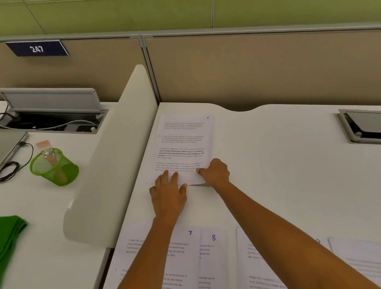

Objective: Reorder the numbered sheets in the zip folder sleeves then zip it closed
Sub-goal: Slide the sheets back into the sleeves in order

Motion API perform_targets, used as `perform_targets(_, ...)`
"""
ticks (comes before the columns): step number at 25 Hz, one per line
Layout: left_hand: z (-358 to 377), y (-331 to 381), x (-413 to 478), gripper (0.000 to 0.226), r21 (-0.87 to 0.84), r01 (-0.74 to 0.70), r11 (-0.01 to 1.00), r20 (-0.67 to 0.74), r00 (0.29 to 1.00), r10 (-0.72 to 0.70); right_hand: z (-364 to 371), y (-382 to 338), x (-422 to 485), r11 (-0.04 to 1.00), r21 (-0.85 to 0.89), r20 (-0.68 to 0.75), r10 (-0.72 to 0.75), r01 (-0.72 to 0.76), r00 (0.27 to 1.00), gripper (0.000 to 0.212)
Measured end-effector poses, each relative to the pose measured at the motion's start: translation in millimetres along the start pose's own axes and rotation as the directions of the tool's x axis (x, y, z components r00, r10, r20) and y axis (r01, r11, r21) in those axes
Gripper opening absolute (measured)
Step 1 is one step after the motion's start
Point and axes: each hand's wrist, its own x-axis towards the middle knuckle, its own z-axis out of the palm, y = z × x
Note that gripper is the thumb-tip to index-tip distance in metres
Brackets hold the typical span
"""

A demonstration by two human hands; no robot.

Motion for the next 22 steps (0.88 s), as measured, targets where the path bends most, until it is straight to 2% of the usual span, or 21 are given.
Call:
perform_targets(4, 3.2, 3.3, -1.4, 0.052, -0.017, -0.049, 0.999, -0.025, 0.999, 0.048, -3.7, 13.1, 6.2, 0.987, 0.137, -0.042, 0.095, -0.089, 0.995, 0.018)
perform_targets(7, 3.2, 8.9, -3.3, 0.048, -0.089, -0.072, 0.993, -0.065, 0.996, 0.066, -14.5, 32.3, 3.4, 0.956, 0.259, 0.008, 0.139, -0.136, 0.990, 0.020)
perform_targets(9, 0.6, 14.1, -5.0, 0.048, -0.120, -0.082, 0.989, -0.079, 0.994, 0.073, -28.6, 44.5, -5.0, 0.916, 0.375, 0.048, 0.133, -0.141, 0.990, 0.014)
perform_targets(14, -11.6, 39.7, -12.1, 0.055, -0.265, 0.029, 0.964, -0.021, 0.999, -0.035, -83.0, 87.3, -28.3, 0.841, 0.526, 0.117, 0.079, -0.129, 0.990, 0.007)
perform_targets(18, -23.6, 80.3, -13.3, 0.065, -0.500, 0.169, 0.850, 0.137, 0.984, -0.115, -131.8, 128.3, -43.7, 0.793, 0.596, 0.146, 0.053, -0.130, 0.988, 0.009)
perform_targets(20, -23.8, 108.3, -18.4, 0.058, -0.620, 0.203, 0.758, 0.200, 0.975, -0.097, -159.8, 152.0, -55.8, 0.776, 0.618, 0.148, 0.041, -0.125, 0.988, 0.012)
perform_targets(22, -22.6, 138.7, -28.7, 0.041, -0.729, 0.232, 0.644, 0.240, 0.968, -0.076, -187.9, 179.5, -68.0, 0.769, 0.626, 0.148, 0.047, -0.130, 0.988, 0.017)
